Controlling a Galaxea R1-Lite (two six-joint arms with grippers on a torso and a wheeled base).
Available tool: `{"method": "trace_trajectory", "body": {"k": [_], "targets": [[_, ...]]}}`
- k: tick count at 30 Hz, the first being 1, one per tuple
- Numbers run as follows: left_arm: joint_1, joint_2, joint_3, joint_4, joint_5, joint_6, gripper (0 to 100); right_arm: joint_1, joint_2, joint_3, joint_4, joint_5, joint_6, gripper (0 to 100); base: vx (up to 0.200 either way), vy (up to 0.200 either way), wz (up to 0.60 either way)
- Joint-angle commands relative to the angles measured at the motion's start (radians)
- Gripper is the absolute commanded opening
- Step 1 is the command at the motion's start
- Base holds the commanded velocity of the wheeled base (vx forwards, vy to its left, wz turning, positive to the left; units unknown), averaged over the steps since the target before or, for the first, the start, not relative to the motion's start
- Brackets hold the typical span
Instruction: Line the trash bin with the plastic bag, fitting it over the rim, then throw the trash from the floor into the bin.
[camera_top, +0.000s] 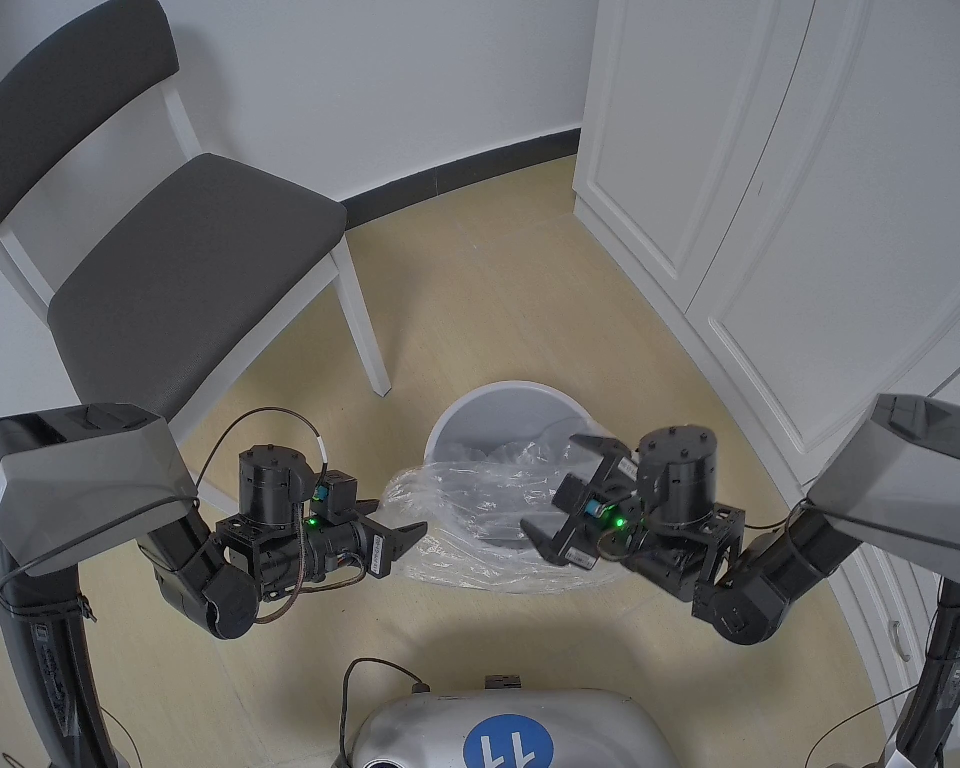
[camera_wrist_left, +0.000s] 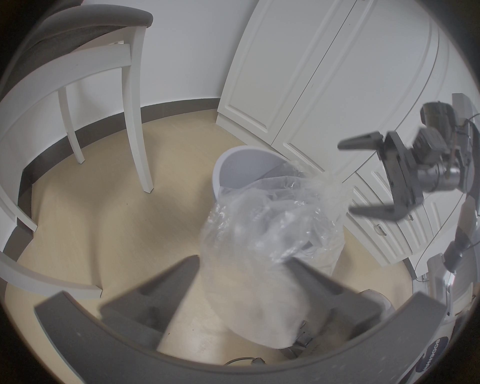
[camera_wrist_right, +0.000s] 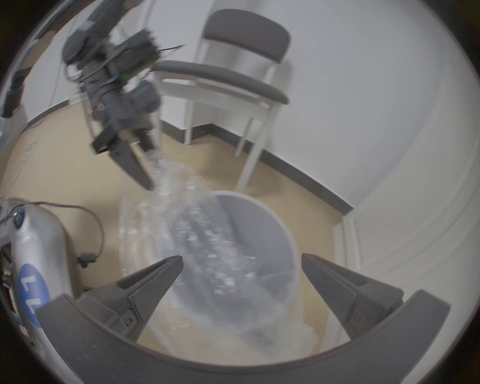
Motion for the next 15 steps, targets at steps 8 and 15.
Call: {"method": "trace_trajectory", "body": {"k": [8,15], "targets": [[0.002,0.011,0.003,0.0,-0.001,0.0,100,0.039,0.039,-0.06,0.201,0.061,-0.013,100,0.0,0.0,0.0],[0.002,0.011,0.001,0.0,-0.001,0.002,100,0.007,0.113,-0.149,0.227,0.06,-0.027,100,0.0,0.0,0.0]]}}
